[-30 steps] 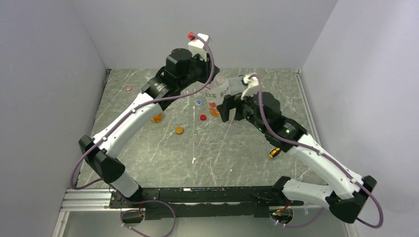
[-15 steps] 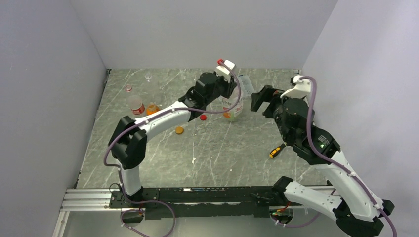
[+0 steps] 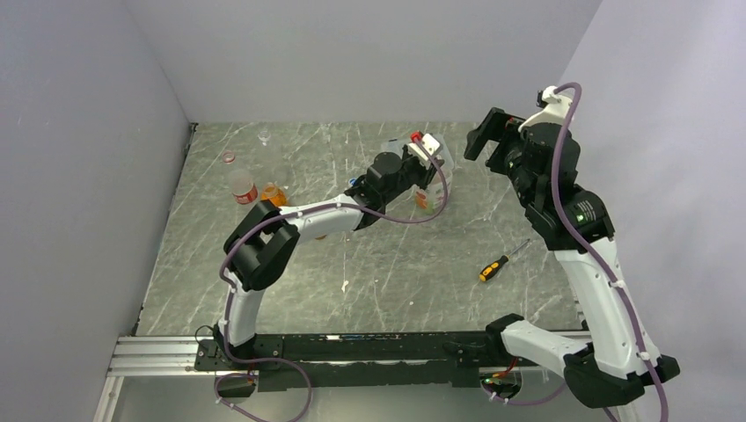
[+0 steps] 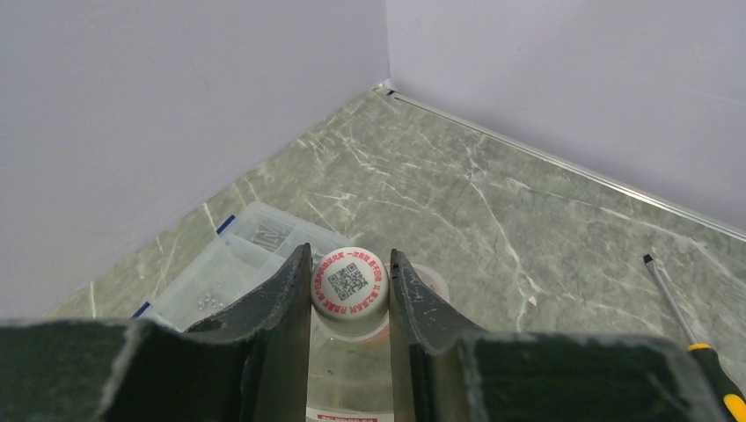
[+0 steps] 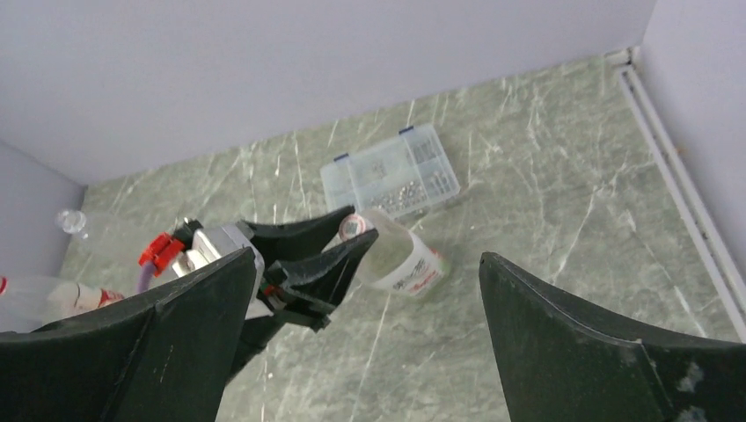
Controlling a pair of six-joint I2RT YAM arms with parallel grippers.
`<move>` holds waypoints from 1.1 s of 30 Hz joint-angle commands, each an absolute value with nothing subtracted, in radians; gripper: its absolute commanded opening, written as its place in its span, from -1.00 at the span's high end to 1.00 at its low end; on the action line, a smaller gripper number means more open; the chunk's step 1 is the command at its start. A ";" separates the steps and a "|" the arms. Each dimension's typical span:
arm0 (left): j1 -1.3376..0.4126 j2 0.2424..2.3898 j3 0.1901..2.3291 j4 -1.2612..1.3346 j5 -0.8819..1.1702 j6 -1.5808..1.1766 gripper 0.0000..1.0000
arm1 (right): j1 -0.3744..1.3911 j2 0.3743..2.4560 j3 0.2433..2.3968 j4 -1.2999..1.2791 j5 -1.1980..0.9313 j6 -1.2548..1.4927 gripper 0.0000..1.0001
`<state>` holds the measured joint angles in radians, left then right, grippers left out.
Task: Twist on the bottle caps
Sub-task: Place the plastic bottle at the center of the board.
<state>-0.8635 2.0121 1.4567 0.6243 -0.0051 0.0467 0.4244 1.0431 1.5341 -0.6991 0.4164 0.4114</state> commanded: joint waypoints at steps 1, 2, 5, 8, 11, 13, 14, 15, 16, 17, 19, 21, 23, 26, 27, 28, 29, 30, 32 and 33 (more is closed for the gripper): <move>-0.866 2.031 1.535 0.647 0.024 0.074 1.00 | 0.371 1.039 1.544 -0.712 0.243 0.397 -0.99; -0.867 2.036 1.543 0.631 0.027 0.075 1.00 | 0.364 1.039 1.539 -0.711 0.234 0.397 -0.99; -0.867 2.054 1.582 0.569 0.022 0.072 0.97 | 0.347 1.035 1.523 -0.706 0.215 0.398 -0.99; -0.868 2.078 1.629 0.503 0.020 0.075 0.93 | 0.334 1.031 1.516 -0.701 0.200 0.396 -0.99; -0.868 2.097 1.664 0.451 0.013 0.075 0.80 | 0.326 1.030 1.511 -0.700 0.198 0.393 -0.99; -0.867 2.106 1.679 0.432 0.006 0.075 0.67 | 0.321 1.029 1.508 -0.698 0.198 0.392 -0.99; -0.868 2.110 1.686 0.423 0.004 0.075 0.66 | 0.319 1.027 1.508 -0.698 0.199 0.391 -0.99; -0.867 2.115 1.693 0.415 0.002 0.075 0.64 | 0.317 1.027 1.508 -0.697 0.199 0.390 -0.99; -0.867 2.119 1.697 0.408 0.002 0.074 0.60 | 0.316 1.027 1.508 -0.697 0.199 0.389 -0.99; -0.868 2.122 1.701 0.402 0.003 0.074 0.57 | 0.315 1.025 1.508 -0.698 0.200 0.387 -0.99; -0.868 2.127 1.706 0.399 0.002 0.071 0.49 | 0.313 1.022 1.506 -0.697 0.202 0.387 -0.99; -0.867 2.130 1.711 0.394 0.002 0.071 0.36 | 0.311 1.019 1.502 -0.695 0.201 0.385 -0.99; -0.868 2.134 1.723 0.384 0.003 0.069 0.25 | 0.311 1.020 1.503 -0.696 0.198 0.385 -0.99; -0.868 2.138 1.734 0.380 0.003 0.067 0.12 | 0.310 1.019 1.502 -0.692 0.192 0.384 -0.99; -0.867 2.137 1.738 0.378 0.002 0.066 0.08 | 0.309 1.019 1.502 -0.691 0.192 0.384 -0.99; -0.868 2.139 1.742 0.374 0.002 0.066 0.05 | 0.310 1.019 1.502 -0.690 0.190 0.383 -0.99; -0.868 2.140 1.747 0.371 0.003 0.066 0.04 | 0.309 1.019 1.502 -0.690 0.189 0.382 -0.99; -0.868 2.141 1.752 0.367 0.003 0.065 0.00 | 0.308 1.019 1.503 -0.691 0.189 0.382 -0.99; -0.868 2.141 1.757 0.367 0.003 0.065 -0.10 | 0.308 1.020 1.507 -0.694 0.186 0.382 -0.99; -0.868 2.141 1.759 0.367 0.003 0.065 -0.13 | 0.308 1.020 1.509 -0.695 0.186 0.382 -0.99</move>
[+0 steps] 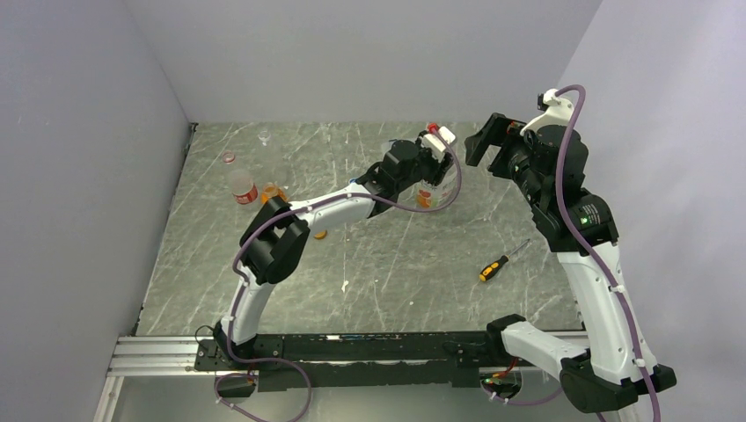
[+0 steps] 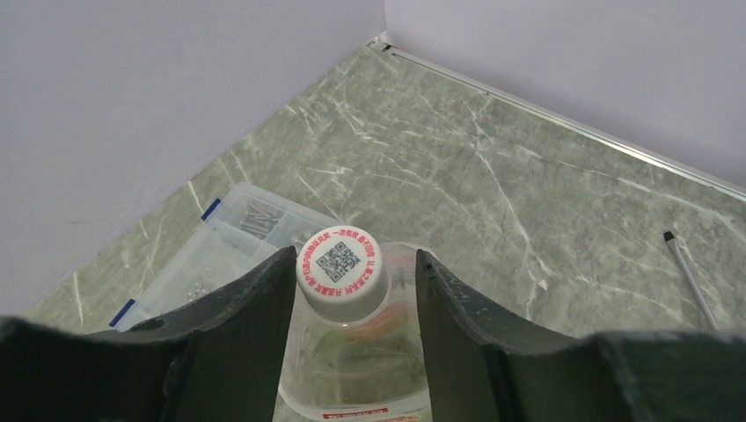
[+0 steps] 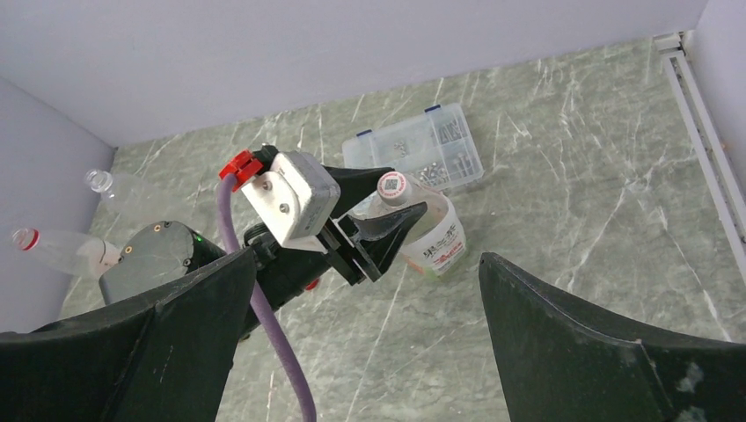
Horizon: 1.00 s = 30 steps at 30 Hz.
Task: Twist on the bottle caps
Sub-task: Place the plastic bottle at the center of the board.
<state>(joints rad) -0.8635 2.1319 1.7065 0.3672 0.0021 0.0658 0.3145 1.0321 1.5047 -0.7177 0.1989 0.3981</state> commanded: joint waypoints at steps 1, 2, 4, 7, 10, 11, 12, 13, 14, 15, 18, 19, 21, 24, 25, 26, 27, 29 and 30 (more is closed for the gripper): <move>-0.868 2.140 1.760 0.369 0.002 0.064 -0.16 | 0.308 1.020 1.510 -0.695 0.186 0.381 -0.99; -0.868 2.140 1.760 0.371 0.003 0.064 -0.22 | 0.308 1.019 1.511 -0.695 0.185 0.379 -0.99; -0.867 2.138 1.763 0.374 -0.023 0.065 -0.32 | 0.308 1.020 1.514 -0.697 0.186 0.377 -0.99; -0.868 2.135 1.769 0.376 -0.036 0.064 -0.51 | 0.308 1.020 1.513 -0.698 0.183 0.377 -0.99; -0.868 2.125 1.770 0.380 -0.043 0.063 -0.71 | 0.308 1.022 1.514 -0.697 0.181 0.377 -0.99; -0.868 2.119 1.771 0.380 -0.046 0.062 -0.78 | 0.308 1.023 1.515 -0.698 0.181 0.377 -0.99; -0.868 2.111 1.775 0.375 -0.049 0.061 -0.87 | 0.308 1.023 1.516 -0.698 0.181 0.377 -0.99; -0.868 2.105 1.779 0.362 -0.051 0.056 -0.97 | 0.308 1.023 1.517 -0.698 0.182 0.377 -0.99; -0.867 2.097 1.784 0.350 -0.052 0.054 -0.99 | 0.308 1.023 1.517 -0.698 0.182 0.377 -0.99; -0.866 2.086 1.785 0.341 -0.054 0.053 -0.99 | 0.308 1.023 1.517 -0.698 0.183 0.377 -0.99; -0.867 2.045 1.775 0.318 -0.055 0.049 -0.99 | 0.308 1.020 1.516 -0.699 0.183 0.381 -0.99; -0.867 2.028 1.772 0.303 -0.055 0.049 -0.99 | 0.308 1.018 1.517 -0.699 0.183 0.382 -0.99; -0.867 1.986 1.758 0.279 -0.054 0.045 -0.99 | 0.309 1.014 1.516 -0.701 0.181 0.383 -0.99; -0.866 1.910 1.730 0.224 -0.060 0.038 -0.99 | 0.308 1.015 1.515 -0.707 0.177 0.382 -0.99; -0.865 1.884 1.720 0.200 -0.072 0.034 -0.99 | 0.308 1.014 1.511 -0.709 0.174 0.382 -0.99; -0.865 1.851 1.707 0.173 -0.090 0.028 -0.99 | 0.308 1.014 1.504 -0.708 0.171 0.383 -0.99; -0.865 1.818 1.702 0.139 -0.114 0.020 -0.99 | 0.308 1.012 1.498 -0.707 0.166 0.385 -0.99; -0.862 1.747 1.678 0.065 -0.169 0.008 -0.99 | 0.308 1.010 1.476 -0.701 0.153 0.392 -0.99; -0.860 1.710 1.667 0.025 -0.199 0.006 -0.99 | 0.308 1.011 1.468 -0.698 0.139 0.394 -0.99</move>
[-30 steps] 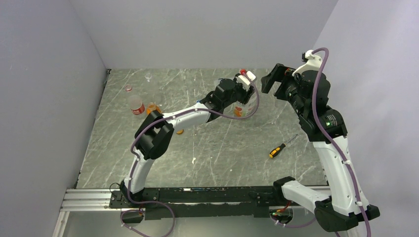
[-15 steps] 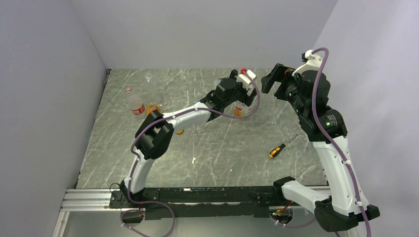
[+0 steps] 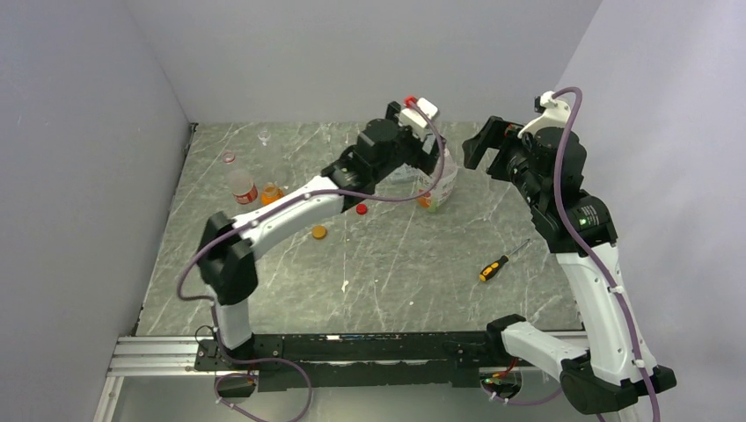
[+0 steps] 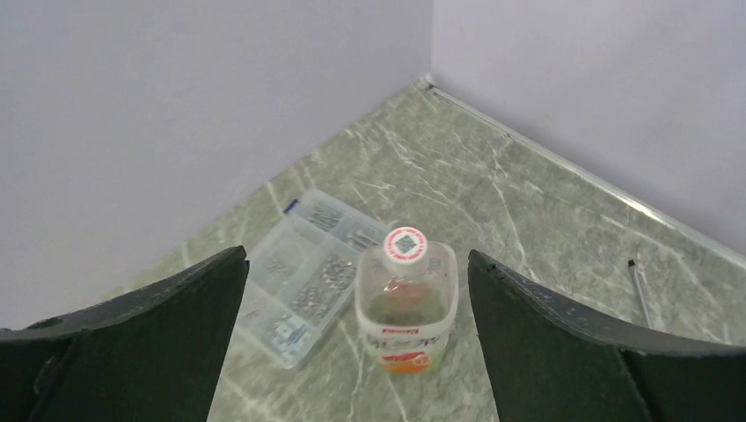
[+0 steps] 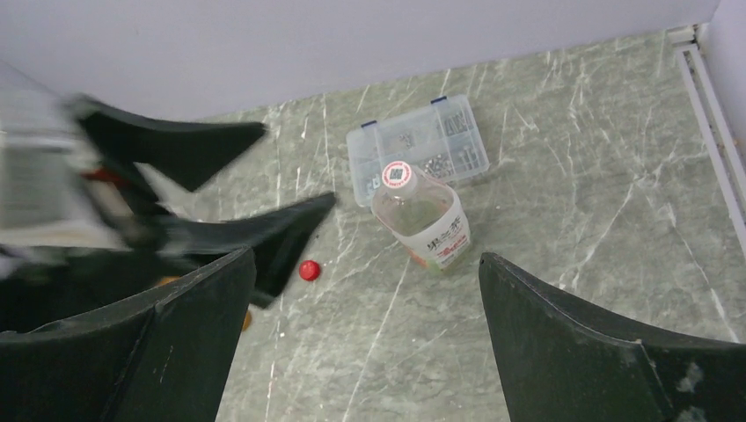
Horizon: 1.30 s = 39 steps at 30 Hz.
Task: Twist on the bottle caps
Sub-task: Place the plastic bottle at the center of the board, then pick up the plastic bottle at the center of the board.
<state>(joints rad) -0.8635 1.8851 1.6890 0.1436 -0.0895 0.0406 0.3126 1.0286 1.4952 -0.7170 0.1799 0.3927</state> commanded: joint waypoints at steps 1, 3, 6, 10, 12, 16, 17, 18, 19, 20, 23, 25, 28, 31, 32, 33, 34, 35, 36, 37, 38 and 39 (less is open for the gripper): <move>-0.857 1.669 1.658 -0.023 -0.228 0.006 -0.98 | 0.308 1.016 1.464 -0.698 0.124 0.396 -0.99; -0.845 1.576 1.649 -0.144 -0.295 -0.045 -0.96 | 0.309 1.027 1.459 -0.698 0.087 0.397 -0.99; -0.817 1.467 1.643 -0.297 -0.423 -0.091 -0.85 | 0.317 1.043 1.449 -0.692 0.050 0.405 -0.99; -0.719 1.342 1.634 -0.509 -0.549 -0.172 -0.74 | 0.352 1.062 1.425 -0.669 0.030 0.418 -0.99; -0.641 1.298 1.621 -0.599 -0.563 -0.213 -0.69 | 0.382 1.072 1.413 -0.653 0.034 0.424 -0.99; -0.416 1.247 1.562 -0.733 -0.533 -0.296 -0.58 | 0.475 1.113 1.412 -0.636 0.073 0.426 -0.99; -0.359 1.242 1.548 -0.750 -0.503 -0.311 -0.54 | 0.500 1.125 1.416 -0.637 0.085 0.425 -0.99; -0.305 1.240 1.530 -0.758 -0.480 -0.320 -0.48 | 0.519 1.133 1.419 -0.634 0.092 0.425 -0.99; -0.259 1.241 1.514 -0.765 -0.466 -0.326 -0.43 | 0.534 1.142 1.420 -0.631 0.095 0.426 -0.99; -0.210 1.244 1.499 -0.768 -0.444 -0.334 -0.39 | 0.547 1.150 1.420 -0.627 0.095 0.426 -0.99; -0.110 1.253 1.440 -0.733 -0.379 -0.342 -0.29 | 0.567 1.166 1.413 -0.617 0.091 0.428 -0.99; -0.088 1.269 1.420 -0.710 -0.370 -0.339 -0.27 | 0.572 1.171 1.408 -0.610 0.085 0.428 -0.99; -0.080 1.301 1.407 -0.680 -0.392 -0.334 -0.25 | 0.576 1.173 1.405 -0.603 0.080 0.428 -0.99; -0.067 1.336 1.397 -0.649 -0.409 -0.327 -0.23 | 0.580 1.172 1.400 -0.598 0.075 0.430 -0.99; -0.063 1.347 1.394 -0.632 -0.399 -0.321 -0.22 | 0.581 1.171 1.398 -0.594 0.074 0.431 -0.99; -0.062 1.356 1.391 -0.611 -0.391 -0.315 -0.22 | 0.583 1.171 1.395 -0.590 0.074 0.432 -0.99; -0.061 1.366 1.392 -0.596 -0.390 -0.310 -0.22 | 0.584 1.172 1.395 -0.589 0.074 0.433 -0.99; -0.060 1.377 1.397 -0.589 -0.394 -0.306 -0.22 | 0.585 1.173 1.394 -0.588 0.074 0.433 -0.99; -0.059 1.391 1.405 -0.586 -0.397 -0.303 -0.21 | 0.587 1.176 1.396 -0.589 0.074 0.433 -0.99; -0.055 1.404 1.414 -0.581 -0.400 -0.301 -0.20 | 0.589 1.176 1.396 -0.588 0.073 0.434 -0.99; -0.051 1.418 1.421 -0.576 -0.403 -0.298 -0.20 | 0.589 1.177 1.396 -0.587 0.074 0.434 -0.99; -0.045 1.431 1.427 -0.575 -0.401 -0.298 -0.20 | 0.589 1.177 1.395 -0.586 0.073 0.434 -0.99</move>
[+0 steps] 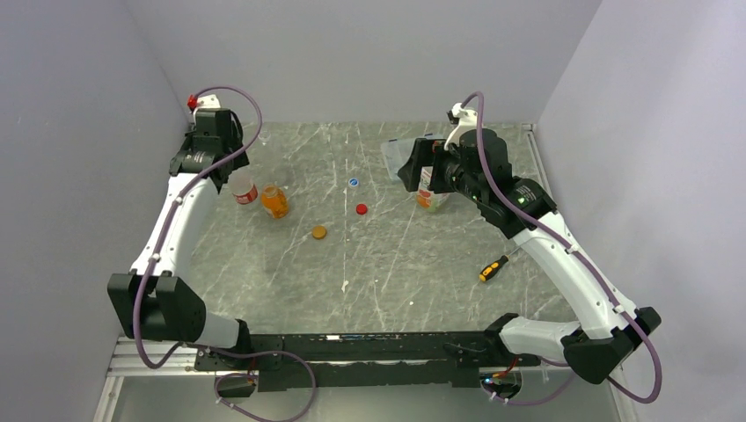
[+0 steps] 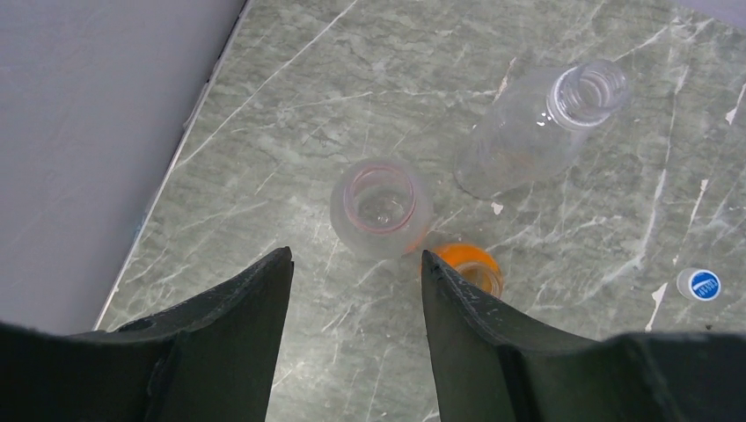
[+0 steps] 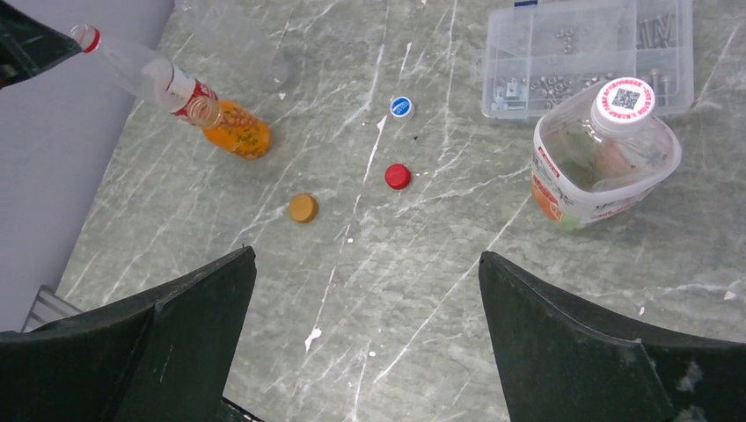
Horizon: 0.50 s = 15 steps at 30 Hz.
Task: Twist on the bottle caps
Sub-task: Pick up the plastic bottle at the center of the board.
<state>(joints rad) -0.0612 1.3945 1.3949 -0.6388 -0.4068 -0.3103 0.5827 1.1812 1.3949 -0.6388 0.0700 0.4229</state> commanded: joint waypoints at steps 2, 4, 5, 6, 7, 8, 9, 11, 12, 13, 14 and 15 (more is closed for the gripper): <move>-0.037 1.454 1.433 -0.569 -0.392 -0.303 -0.17 | 0.592 1.174 1.393 -0.584 0.075 0.433 -0.99; -0.034 1.472 1.433 -0.550 -0.395 -0.300 -0.16 | 0.592 1.173 1.391 -0.583 0.077 0.432 -0.99; -0.032 1.480 1.433 -0.544 -0.391 -0.298 -0.15 | 0.592 1.172 1.392 -0.582 0.077 0.431 -0.99; -0.029 1.485 1.434 -0.535 -0.385 -0.295 -0.15 | 0.592 1.173 1.394 -0.584 0.077 0.430 -0.99; -0.029 1.491 1.435 -0.531 -0.382 -0.292 -0.14 | 0.593 1.173 1.395 -0.585 0.078 0.428 -0.99; -0.029 1.496 1.440 -0.531 -0.381 -0.291 -0.14 | 0.594 1.173 1.396 -0.586 0.079 0.428 -0.99; -0.028 1.502 1.443 -0.530 -0.379 -0.289 -0.13 | 0.593 1.173 1.396 -0.586 0.080 0.428 -0.99; -0.028 1.509 1.445 -0.522 -0.375 -0.285 -0.13 | 0.593 1.172 1.395 -0.586 0.082 0.427 -0.99; -0.028 1.511 1.445 -0.515 -0.375 -0.285 -0.13 | 0.594 1.171 1.393 -0.585 0.084 0.426 -0.99; -0.028 1.514 1.449 -0.513 -0.374 -0.282 -0.13 | 0.593 1.170 1.393 -0.585 0.084 0.426 -0.99; -0.028 1.518 1.454 -0.514 -0.378 -0.280 -0.12 | 0.594 1.171 1.393 -0.586 0.084 0.425 -0.99; -0.028 1.520 1.460 -0.518 -0.379 -0.279 -0.12 | 0.594 1.172 1.393 -0.586 0.084 0.423 -0.99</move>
<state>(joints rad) -0.0315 1.5105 1.4010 -0.5644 -0.3878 -0.2977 0.5892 1.1812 1.3945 -0.6270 0.0704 0.4229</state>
